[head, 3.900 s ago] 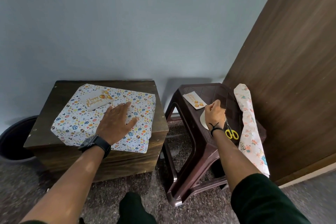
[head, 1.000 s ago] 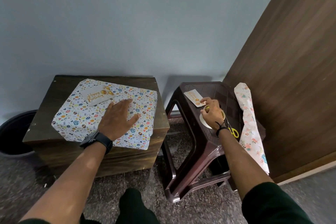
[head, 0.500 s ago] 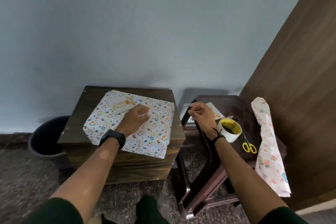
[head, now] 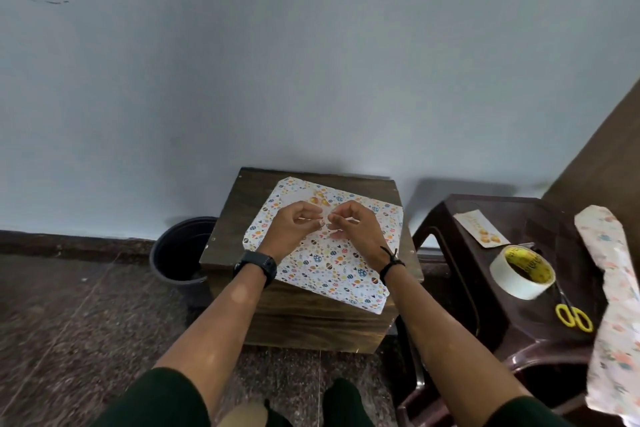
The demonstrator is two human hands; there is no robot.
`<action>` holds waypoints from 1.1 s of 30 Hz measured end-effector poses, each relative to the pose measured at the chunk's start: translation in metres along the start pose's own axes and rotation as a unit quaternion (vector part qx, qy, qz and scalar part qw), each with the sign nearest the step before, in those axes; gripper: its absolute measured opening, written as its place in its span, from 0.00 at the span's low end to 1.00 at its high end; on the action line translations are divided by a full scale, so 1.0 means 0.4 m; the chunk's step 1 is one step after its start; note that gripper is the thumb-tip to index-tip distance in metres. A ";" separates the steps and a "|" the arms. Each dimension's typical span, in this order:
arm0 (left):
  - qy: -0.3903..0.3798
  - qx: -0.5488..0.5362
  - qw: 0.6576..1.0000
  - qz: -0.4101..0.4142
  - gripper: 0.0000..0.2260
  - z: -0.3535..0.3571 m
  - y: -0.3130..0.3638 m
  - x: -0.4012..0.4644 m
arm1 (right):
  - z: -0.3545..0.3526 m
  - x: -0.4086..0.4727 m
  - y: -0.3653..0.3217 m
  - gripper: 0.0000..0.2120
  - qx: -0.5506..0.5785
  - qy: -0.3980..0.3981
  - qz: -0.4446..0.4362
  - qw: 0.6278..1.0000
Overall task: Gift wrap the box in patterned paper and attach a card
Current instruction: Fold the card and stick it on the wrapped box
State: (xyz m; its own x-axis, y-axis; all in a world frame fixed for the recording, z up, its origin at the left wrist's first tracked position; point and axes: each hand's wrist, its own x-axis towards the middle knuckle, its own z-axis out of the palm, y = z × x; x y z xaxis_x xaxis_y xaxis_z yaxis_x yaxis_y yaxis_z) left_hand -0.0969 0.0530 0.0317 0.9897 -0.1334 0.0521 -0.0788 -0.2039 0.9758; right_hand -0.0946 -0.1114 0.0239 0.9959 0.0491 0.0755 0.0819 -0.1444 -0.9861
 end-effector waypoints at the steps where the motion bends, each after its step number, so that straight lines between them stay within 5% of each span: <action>1: 0.000 0.010 1.000 0.000 0.09 0.000 -0.005 0.004 | 0.001 0.002 0.002 0.03 -0.004 0.001 -0.003 1.000; 17: 0.029 -0.023 0.999 -0.012 0.05 0.012 -0.029 0.015 | -0.001 0.008 0.025 0.14 -0.035 -0.005 0.016 0.999; 26: 0.038 0.019 0.998 -0.041 0.05 0.027 -0.023 0.029 | 0.018 0.005 0.022 0.10 -0.111 0.014 0.004 0.994; 33: 0.021 -0.026 0.997 -0.073 0.08 0.018 -0.024 0.030 | 0.019 0.003 0.011 0.24 -0.091 0.045 0.019 0.995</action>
State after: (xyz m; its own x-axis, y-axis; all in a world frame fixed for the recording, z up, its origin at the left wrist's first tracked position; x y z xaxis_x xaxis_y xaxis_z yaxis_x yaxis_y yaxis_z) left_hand -0.0852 0.0464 0.0216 0.9944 -0.0645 -0.0836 0.0718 -0.1672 0.9833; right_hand -0.0934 -0.1045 0.0186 0.9971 -0.0468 0.0600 0.0419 -0.3213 -0.9461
